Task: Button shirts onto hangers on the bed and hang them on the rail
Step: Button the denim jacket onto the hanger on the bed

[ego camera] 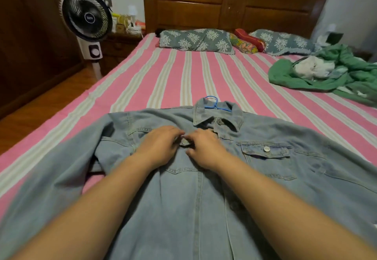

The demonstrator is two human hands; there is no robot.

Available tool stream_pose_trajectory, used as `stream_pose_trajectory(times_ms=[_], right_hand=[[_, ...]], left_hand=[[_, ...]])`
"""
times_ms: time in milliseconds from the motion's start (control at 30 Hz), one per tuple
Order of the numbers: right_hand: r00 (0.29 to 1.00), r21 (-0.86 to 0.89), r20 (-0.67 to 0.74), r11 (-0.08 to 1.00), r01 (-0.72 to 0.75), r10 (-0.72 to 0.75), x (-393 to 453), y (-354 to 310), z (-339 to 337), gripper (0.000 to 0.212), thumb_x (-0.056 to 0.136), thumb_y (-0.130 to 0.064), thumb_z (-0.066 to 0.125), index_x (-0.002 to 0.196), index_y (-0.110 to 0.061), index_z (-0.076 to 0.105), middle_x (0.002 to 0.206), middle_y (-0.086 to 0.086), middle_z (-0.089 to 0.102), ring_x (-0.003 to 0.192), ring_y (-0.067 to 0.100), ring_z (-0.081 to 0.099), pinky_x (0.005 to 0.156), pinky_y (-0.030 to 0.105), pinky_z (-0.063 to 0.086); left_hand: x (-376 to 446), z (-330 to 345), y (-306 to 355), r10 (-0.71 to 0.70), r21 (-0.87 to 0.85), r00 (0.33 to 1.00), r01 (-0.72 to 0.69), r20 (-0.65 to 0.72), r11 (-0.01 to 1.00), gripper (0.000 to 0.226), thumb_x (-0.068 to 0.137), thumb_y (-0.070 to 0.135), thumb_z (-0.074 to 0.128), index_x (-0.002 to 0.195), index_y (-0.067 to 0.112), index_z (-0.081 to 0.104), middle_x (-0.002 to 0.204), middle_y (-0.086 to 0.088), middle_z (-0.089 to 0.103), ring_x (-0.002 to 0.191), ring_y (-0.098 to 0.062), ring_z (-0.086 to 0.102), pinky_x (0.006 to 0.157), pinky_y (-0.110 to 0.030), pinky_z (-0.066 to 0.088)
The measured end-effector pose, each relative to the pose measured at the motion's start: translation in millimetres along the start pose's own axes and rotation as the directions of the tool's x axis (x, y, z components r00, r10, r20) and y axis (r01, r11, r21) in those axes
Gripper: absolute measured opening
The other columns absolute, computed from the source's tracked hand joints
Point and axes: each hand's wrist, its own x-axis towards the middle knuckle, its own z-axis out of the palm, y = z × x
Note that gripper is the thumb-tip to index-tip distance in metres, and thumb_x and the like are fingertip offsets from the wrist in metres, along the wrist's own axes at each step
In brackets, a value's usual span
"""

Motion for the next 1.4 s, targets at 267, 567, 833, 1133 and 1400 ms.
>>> stream_pose_trajectory(times_ms=[267,567,833,1133,1400], right_hand=[[0.933,0.646,-0.240,0.761,-0.053,0.269,13,30,15,0.022,0.093,-0.019,0.069,0.109,-0.027,0.057,0.085,-0.004,0.064,0.081,0.012,0.062,0.080,0.034,0.050],[0.964,0.297,-0.246,0.940,0.170,-0.096,5,28,2,0.016,0.077,-0.036,0.084,0.088,-0.033,0.073,0.120,-0.006,0.051,0.117,0.013,0.045,0.100,0.027,0.037],[0.975,0.061,-0.217,0.996,0.064,-0.049,-2,7,7,0.021,0.077,-0.046,0.081,0.089,-0.030,0.074,0.138,-0.003,0.047,0.127,0.024,0.037,0.099,0.044,0.046],[0.941,-0.107,-0.295,0.984,0.139,-0.165,-3,-6,12,0.016,0.085,-0.037,0.075,0.091,-0.022,0.076,0.092,-0.003,0.062,0.093,0.025,0.047,0.079,0.044,0.047],[0.966,-0.056,-0.242,0.995,0.079,-0.090,-3,-6,10,0.020,0.093,-0.037,0.064,0.097,-0.020,0.074,0.091,0.003,0.070,0.095,0.030,0.059,0.079,0.041,0.044]], left_hand=[[13,3,-4,-0.102,-0.525,0.994,0.099,0.023,0.845,0.023,0.097,0.040,0.062,0.115,0.029,0.071,0.104,0.017,0.073,0.100,0.000,0.066,0.093,-0.027,0.050],[22,3,-1,-0.276,-0.604,0.954,0.291,0.122,0.742,0.018,0.096,0.033,0.067,0.087,0.021,0.076,0.063,0.016,0.065,0.058,0.001,0.051,0.067,-0.031,0.044],[22,-3,3,-0.357,-0.737,0.907,0.396,0.223,0.548,0.019,0.098,0.020,0.065,0.091,0.007,0.076,0.084,-0.002,0.077,0.075,-0.009,0.062,0.075,-0.027,0.046],[22,2,1,-0.423,-0.759,0.906,0.291,0.023,0.582,0.017,0.097,0.024,0.065,0.090,0.016,0.079,0.072,0.012,0.074,0.059,0.001,0.057,0.060,-0.020,0.044],[20,-4,4,-0.361,-0.792,0.924,0.313,0.125,0.524,0.017,0.097,0.020,0.066,0.087,0.014,0.079,0.085,0.000,0.078,0.077,-0.013,0.070,0.082,-0.034,0.056]])
